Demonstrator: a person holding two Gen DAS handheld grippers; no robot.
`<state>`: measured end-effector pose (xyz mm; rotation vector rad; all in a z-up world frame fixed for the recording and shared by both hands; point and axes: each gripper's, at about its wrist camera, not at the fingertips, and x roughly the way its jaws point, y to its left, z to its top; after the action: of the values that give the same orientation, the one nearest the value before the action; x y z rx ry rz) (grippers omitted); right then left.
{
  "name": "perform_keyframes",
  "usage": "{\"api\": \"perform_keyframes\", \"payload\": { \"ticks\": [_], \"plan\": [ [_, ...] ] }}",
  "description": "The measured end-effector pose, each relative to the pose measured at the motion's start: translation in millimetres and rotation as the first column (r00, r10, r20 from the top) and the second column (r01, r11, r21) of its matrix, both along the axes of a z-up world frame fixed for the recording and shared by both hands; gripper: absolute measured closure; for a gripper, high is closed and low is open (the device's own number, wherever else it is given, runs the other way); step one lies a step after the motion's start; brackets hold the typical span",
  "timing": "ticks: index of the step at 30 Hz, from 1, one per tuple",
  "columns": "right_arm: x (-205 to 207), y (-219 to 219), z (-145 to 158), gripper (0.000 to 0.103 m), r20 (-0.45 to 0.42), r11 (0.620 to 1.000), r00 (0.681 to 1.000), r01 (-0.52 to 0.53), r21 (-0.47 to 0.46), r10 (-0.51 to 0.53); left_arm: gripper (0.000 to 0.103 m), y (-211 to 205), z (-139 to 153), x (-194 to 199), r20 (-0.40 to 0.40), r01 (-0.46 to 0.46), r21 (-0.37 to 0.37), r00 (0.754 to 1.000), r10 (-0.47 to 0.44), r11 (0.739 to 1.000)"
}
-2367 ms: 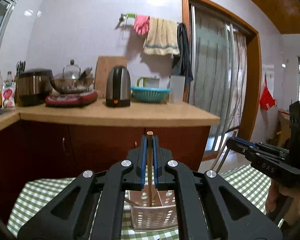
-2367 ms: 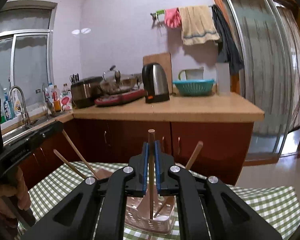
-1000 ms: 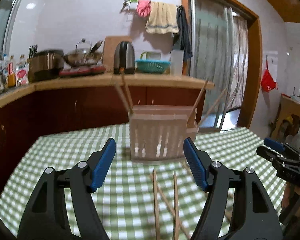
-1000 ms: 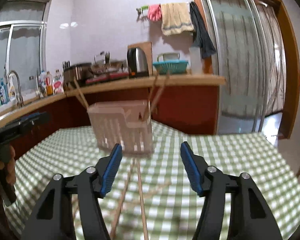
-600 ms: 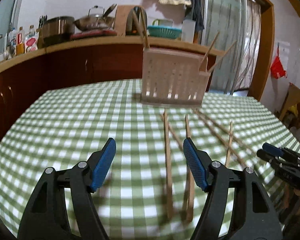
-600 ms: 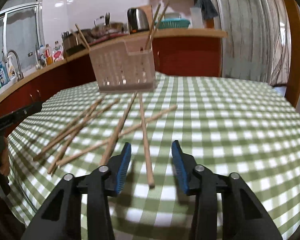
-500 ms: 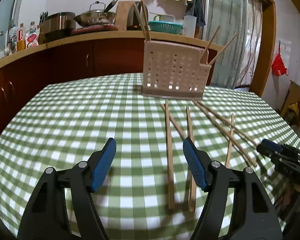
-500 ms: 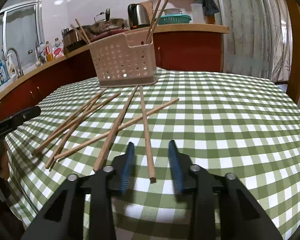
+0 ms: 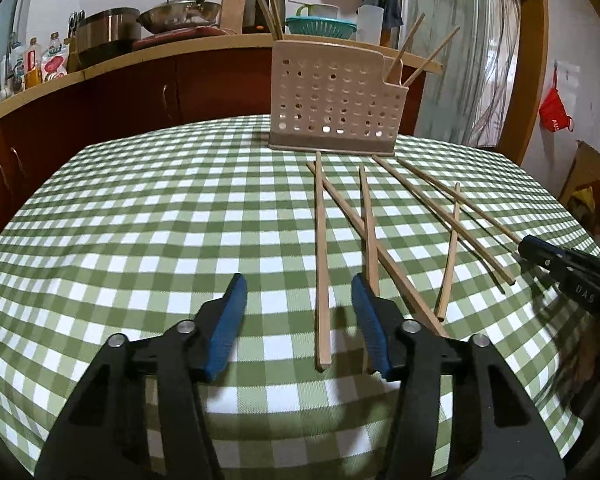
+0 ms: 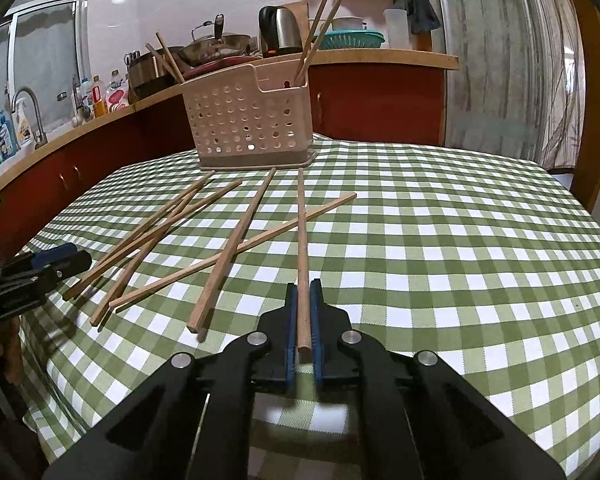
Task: Organize utensils
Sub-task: 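Lower the left gripper onto a chopstick while the right gripper grasps another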
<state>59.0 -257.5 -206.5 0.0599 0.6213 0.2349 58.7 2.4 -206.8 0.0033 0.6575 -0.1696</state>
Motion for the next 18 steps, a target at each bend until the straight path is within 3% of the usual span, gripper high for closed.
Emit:
{"api": "perform_keyframes", "payload": {
  "ticks": [5,10,15,18],
  "plan": [
    [-0.1,1.6,0.6,0.096,0.004,1.000,1.000,-0.006,-0.007,0.006,0.064,0.4,-5.6,0.2,-0.024,0.001,-0.003,1.000,-0.002,1.000],
    [-0.9,0.6,1.1,0.096,0.006,1.000,1.000,-0.003,-0.005,0.003,0.067,-2.2,-11.0,-2.8,-0.032,0.006,-0.001,0.999,-0.006,1.000],
    [-3.5,0.4,5.3,0.096,0.022,1.000,1.000,-0.001,-0.008,0.001,0.094,-1.6,-11.0,-3.8,-0.034,0.012,-0.005,0.999,-0.012,1.000],
    [-6.2,0.2,9.9,0.096,0.040,1.000,0.999,0.001,-0.016,-0.001,0.096,-2.0,-9.4,-5.5,-0.028,0.014,-0.004,1.000,-0.014,1.000]
  ]
}}
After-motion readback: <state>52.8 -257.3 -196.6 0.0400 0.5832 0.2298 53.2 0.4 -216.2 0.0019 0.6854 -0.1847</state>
